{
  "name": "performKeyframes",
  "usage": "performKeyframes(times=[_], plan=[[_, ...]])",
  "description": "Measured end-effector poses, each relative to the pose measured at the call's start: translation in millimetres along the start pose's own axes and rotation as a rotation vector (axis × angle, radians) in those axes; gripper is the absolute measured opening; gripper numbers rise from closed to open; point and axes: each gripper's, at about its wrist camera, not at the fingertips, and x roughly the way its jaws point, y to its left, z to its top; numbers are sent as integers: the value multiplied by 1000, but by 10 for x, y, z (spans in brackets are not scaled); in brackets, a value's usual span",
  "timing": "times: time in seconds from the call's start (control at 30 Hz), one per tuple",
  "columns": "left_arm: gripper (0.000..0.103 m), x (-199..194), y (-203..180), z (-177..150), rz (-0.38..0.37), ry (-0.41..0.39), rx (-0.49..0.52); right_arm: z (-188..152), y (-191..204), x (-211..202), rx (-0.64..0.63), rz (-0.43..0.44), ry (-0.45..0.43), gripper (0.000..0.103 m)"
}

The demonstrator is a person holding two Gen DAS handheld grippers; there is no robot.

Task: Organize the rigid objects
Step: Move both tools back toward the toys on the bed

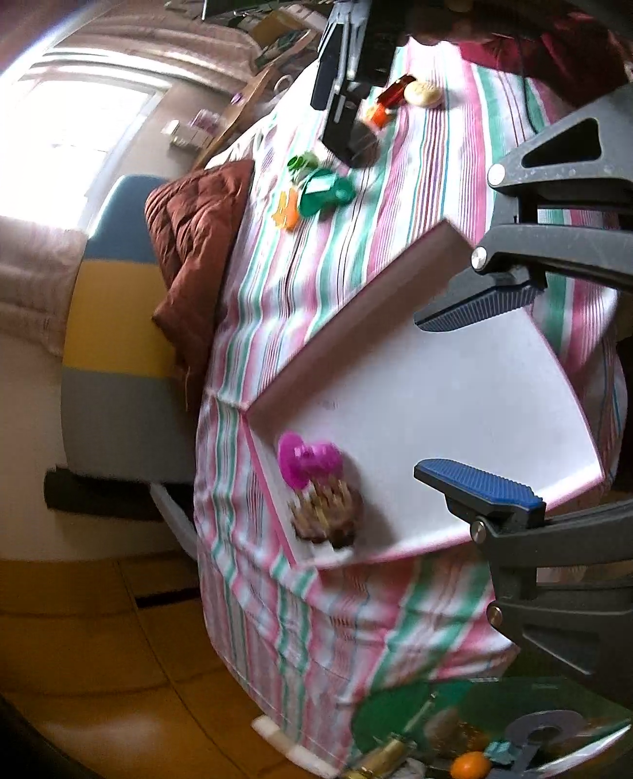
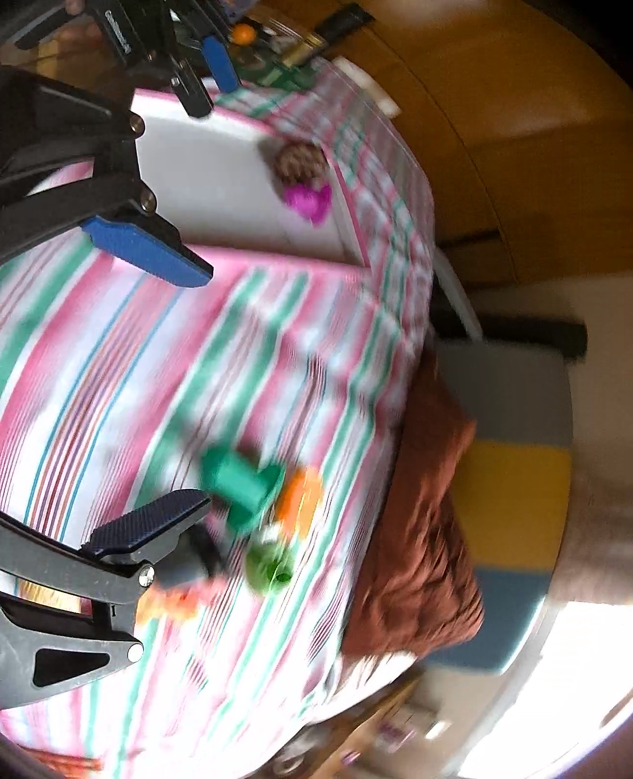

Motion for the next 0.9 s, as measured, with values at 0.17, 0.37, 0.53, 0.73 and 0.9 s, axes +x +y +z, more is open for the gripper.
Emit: performKeyframes(times=[0.17, 0.37, 0.53, 0.73, 0.9], plan=[[55, 34, -265, 69, -54, -5, 70, -96, -658, -156, 142, -96, -6, 86], [55, 81, -686, 110, -142, 0, 170, -315, -1482, -364, 348, -225, -32, 90], [55, 153, -1151, 112, -276, 32, 268, -614, -2046, -411, 520, -305, -49, 92], [55, 334, -1905, 37, -430, 74, 453, -858, -2405, -431, 747, -238, -61, 92], [55, 529, -2420, -18, -506, 125, 568, -882, -2447, -404, 762, -194, -42, 92]])
